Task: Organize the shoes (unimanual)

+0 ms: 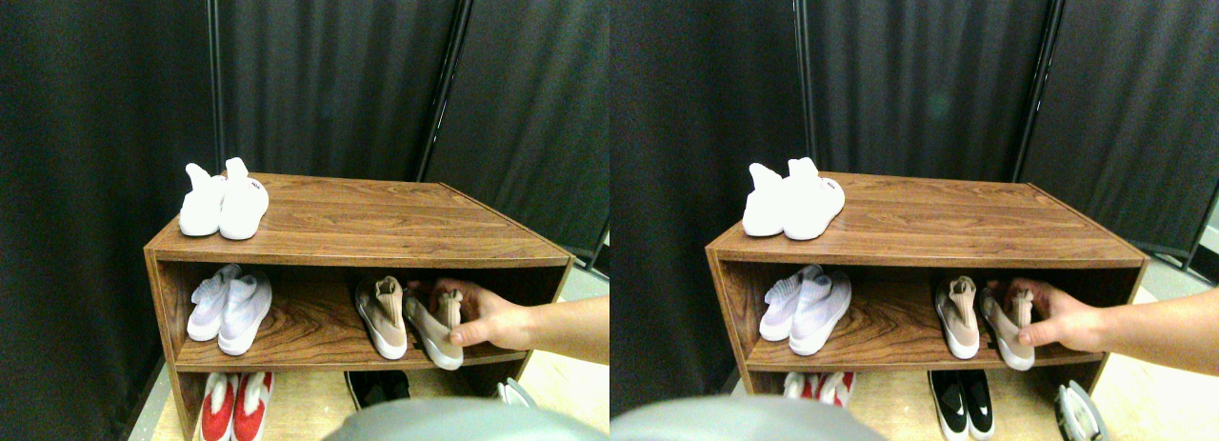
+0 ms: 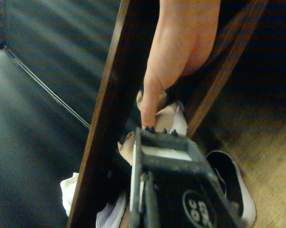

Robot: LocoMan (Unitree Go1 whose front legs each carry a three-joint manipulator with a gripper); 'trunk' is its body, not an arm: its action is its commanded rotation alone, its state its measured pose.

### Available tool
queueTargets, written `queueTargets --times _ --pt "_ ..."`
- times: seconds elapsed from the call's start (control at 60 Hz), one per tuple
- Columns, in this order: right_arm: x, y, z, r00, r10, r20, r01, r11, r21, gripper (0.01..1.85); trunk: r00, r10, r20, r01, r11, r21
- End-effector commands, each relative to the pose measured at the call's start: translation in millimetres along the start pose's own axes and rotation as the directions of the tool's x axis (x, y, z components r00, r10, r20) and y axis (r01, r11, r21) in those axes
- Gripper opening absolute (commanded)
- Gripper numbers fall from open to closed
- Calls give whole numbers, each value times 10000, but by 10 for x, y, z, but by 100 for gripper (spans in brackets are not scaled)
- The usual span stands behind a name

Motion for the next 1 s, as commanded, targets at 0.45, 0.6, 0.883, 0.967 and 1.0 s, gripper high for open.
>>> queueTargets --times 0.45,0.6,0.883,0.967,1.0 --pt "-2 66 -75 9996 238 155 -239 9997 71 6 9998 -153 -112 154 9999 73" --pt "0 60 -66 9995 171 277 -178 9995 246 6 9997 -198 -154 200 9998 82" --pt "34 39 -59 9997 203 159 -208 9994 261 6 9996 -211 -193 213 9997 105" --pt "42 36 -65 9997 173 176 -178 9995 278 6 9995 -221 -218 224 9997 123" --pt "47 40 -70 9997 166 192 -171 9995 263 6 9995 -228 -228 231 9997 126"
